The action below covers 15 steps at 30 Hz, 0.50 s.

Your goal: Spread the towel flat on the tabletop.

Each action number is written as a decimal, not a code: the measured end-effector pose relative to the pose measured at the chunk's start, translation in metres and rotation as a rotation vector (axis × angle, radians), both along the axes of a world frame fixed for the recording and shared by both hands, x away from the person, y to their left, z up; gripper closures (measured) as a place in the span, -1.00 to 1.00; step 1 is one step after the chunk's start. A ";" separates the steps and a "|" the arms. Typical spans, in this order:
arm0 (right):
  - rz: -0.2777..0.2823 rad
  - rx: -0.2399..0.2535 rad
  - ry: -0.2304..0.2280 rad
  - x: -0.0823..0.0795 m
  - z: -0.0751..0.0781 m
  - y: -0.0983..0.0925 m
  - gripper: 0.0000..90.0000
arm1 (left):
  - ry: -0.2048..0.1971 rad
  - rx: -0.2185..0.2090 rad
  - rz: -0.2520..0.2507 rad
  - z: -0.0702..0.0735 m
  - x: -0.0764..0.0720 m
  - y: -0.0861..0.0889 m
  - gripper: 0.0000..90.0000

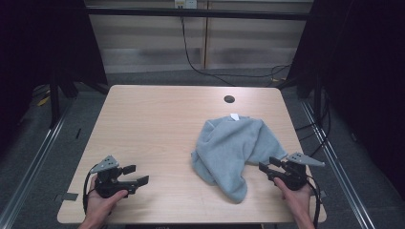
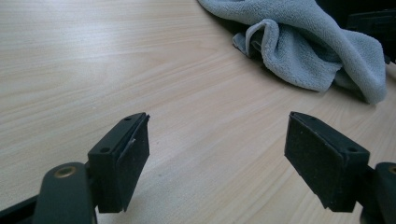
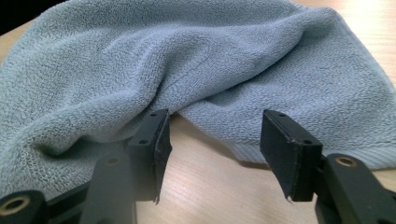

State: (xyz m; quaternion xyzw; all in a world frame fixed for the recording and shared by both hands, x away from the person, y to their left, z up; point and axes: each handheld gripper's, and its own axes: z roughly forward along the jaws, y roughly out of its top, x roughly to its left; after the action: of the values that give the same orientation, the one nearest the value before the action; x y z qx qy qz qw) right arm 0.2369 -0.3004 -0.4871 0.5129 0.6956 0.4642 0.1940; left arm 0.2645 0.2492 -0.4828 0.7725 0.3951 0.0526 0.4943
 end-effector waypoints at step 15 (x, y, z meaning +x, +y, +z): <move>0.107 0.043 0.106 0.005 0.007 0.008 -0.14 | 0.014 0.006 -0.020 -0.002 0.003 -0.002 -0.42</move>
State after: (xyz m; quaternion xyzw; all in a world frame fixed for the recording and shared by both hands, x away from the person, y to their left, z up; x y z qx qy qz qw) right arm 0.2423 -0.2920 -0.4804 0.5029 0.7212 0.4610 0.1207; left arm 0.2678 0.2469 -0.4850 0.7784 0.3907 0.0433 0.4896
